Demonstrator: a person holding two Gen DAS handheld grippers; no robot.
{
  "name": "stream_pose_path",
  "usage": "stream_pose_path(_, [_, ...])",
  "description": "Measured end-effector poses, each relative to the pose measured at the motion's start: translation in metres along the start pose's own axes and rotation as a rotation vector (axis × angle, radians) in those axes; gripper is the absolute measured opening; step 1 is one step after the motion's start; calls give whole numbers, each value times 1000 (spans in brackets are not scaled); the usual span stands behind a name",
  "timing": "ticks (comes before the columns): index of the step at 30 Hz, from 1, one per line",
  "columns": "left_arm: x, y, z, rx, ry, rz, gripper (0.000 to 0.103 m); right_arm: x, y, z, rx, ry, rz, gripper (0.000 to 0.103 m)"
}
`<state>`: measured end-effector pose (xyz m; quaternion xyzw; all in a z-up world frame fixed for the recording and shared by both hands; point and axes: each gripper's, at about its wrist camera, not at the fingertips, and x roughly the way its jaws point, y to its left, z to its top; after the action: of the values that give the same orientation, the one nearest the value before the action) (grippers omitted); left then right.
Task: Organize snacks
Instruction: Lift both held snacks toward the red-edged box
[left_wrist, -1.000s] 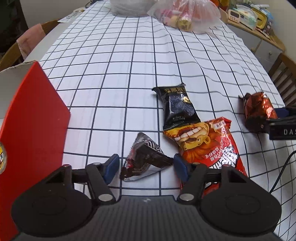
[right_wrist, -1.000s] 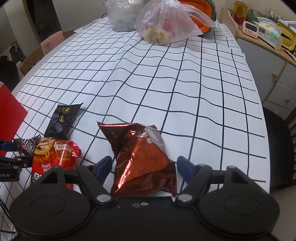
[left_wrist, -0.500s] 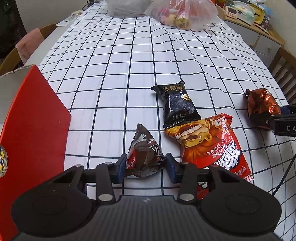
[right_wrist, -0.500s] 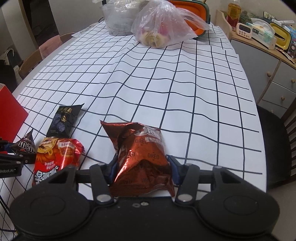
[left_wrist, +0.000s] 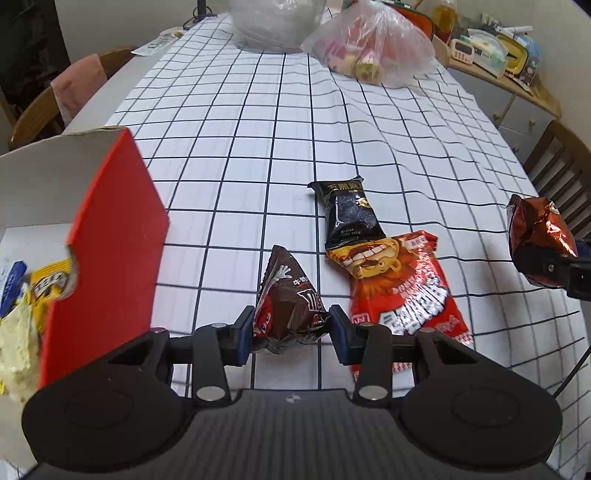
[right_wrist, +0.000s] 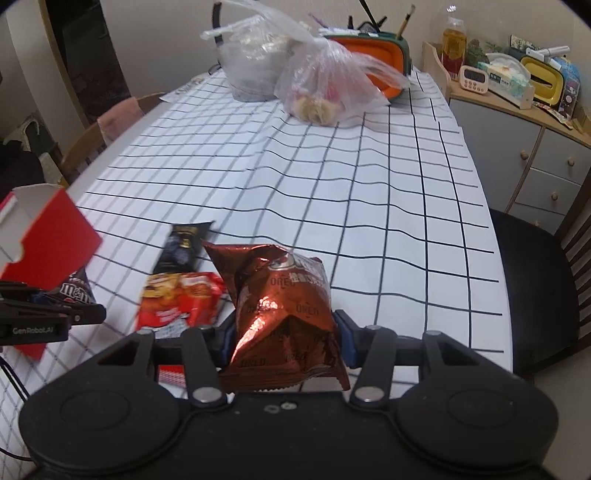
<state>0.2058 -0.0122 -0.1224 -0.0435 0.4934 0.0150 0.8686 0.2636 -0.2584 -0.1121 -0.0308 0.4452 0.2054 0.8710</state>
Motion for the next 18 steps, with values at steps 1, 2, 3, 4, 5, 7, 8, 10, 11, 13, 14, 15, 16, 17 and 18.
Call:
stream_pose_path(1, [-6, 1, -1, -1, -6, -4, 41, -5, 4, -1, -1, -5, 1, 50])
stream_pose_path(2, [-12, 1, -2, -2, -13, -8, 41, -11, 8, -2, -3, -8, 3, 50])
stream_pose_path(3, [-18, 2, -3, -5, -18, -12, 41, -16, 12, -3, -5, -11, 4, 50])
stream_pose_path(4, [-24, 3, -3, -7, -21, -16, 41, -20, 15, -4, -6, -17, 5, 50])
stream_pose_path(5, [-30, 4, -4, -7, -25, -21, 41, -25, 19, -5, -5, -22, 5, 50])
stream_pose_path(7, [-41, 6, -5, -4, -35, -23, 41, -35, 27, -6, -3, -30, -4, 50])
stream_pose_path(8, [-46, 8, -6, -5, -35, -26, 41, -39, 32, -7, -6, -33, -5, 50])
stream_pose_path(10, [-56, 12, -7, -5, -35, -23, 41, -47, 41, -7, -9, -41, -6, 50])
stream_pose_path(11, [-61, 15, -8, -5, -31, -18, 41, -51, 46, -7, -10, -45, -2, 50])
stream_pose_path(13, [-71, 21, -10, -12, -26, -20, 41, -58, 58, -7, -13, -51, 7, 50])
stream_pose_path(14, [-76, 25, -11, -12, -27, -22, 41, -61, 65, -7, -16, -54, 11, 50])
stream_pose_path(15, [-82, 29, -12, -12, -30, -24, 41, -64, 71, -7, -20, -58, 16, 50])
stream_pose_path(16, [-87, 33, -13, -11, -34, -29, 41, -67, 78, -6, -25, -62, 22, 50])
stream_pose_path(17, [-93, 37, -14, -11, -39, -34, 41, -69, 85, -6, -28, -64, 28, 50])
stream_pose_path(18, [-98, 40, -15, -12, -46, -36, 41, -72, 93, -5, -31, -66, 35, 50])
